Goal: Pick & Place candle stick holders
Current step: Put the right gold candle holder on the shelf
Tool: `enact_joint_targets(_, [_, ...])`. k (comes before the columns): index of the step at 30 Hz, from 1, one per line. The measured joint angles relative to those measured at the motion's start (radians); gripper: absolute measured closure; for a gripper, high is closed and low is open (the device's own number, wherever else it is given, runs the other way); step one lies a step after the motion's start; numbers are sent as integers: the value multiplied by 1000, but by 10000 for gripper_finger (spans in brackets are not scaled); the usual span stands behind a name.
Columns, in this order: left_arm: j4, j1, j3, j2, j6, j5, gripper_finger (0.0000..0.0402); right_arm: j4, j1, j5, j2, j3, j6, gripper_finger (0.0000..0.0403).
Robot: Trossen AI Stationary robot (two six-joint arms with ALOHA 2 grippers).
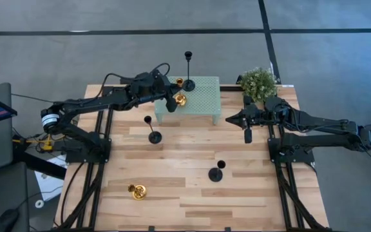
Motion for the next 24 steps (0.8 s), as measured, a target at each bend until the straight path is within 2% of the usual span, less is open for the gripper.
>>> enact_joint_targets(24, [37,-1,-2,54,-12,-10,365,-11,-1,0,0,0,0,402])
